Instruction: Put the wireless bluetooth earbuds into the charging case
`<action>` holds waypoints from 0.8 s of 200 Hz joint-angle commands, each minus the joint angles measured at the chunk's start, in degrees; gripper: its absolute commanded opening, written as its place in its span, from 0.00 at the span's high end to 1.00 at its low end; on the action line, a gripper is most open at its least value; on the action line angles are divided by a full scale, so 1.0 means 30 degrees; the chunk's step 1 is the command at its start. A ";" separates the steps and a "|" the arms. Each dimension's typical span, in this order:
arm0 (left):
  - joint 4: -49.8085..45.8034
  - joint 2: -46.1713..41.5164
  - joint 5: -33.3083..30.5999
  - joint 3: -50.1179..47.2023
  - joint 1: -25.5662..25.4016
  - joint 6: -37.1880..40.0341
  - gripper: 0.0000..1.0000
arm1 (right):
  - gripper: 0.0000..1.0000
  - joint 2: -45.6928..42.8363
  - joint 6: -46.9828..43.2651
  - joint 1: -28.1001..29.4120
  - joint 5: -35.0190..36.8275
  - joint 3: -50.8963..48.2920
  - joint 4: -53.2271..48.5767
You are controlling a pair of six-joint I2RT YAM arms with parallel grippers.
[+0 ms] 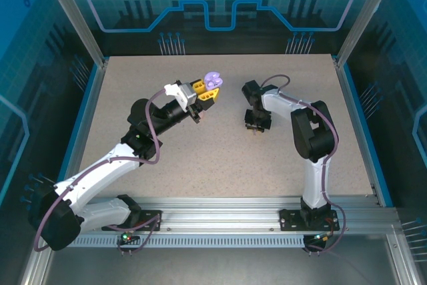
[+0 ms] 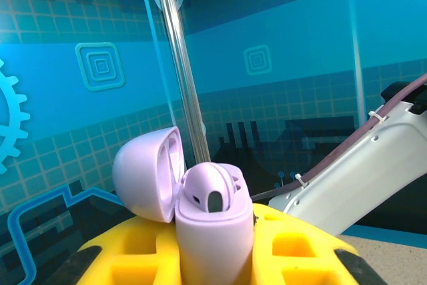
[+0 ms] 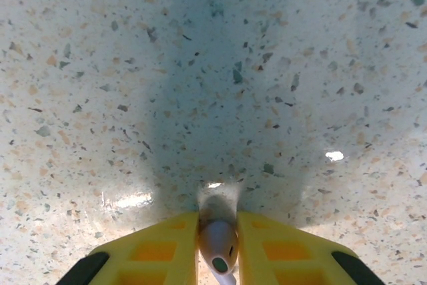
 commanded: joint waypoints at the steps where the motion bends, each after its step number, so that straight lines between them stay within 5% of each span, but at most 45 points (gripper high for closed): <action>1: 0.0617 -0.0372 -0.0156 -0.0108 -0.0109 -0.0165 1.00 | 0.81 -0.0208 -0.0298 0.0117 0.0227 -0.0430 -0.0301; 160: 0.0588 -0.0463 0.0005 0.0155 -0.0113 -0.0353 1.00 | 0.85 -0.6615 -0.1508 0.0095 -0.0890 -0.1197 0.1968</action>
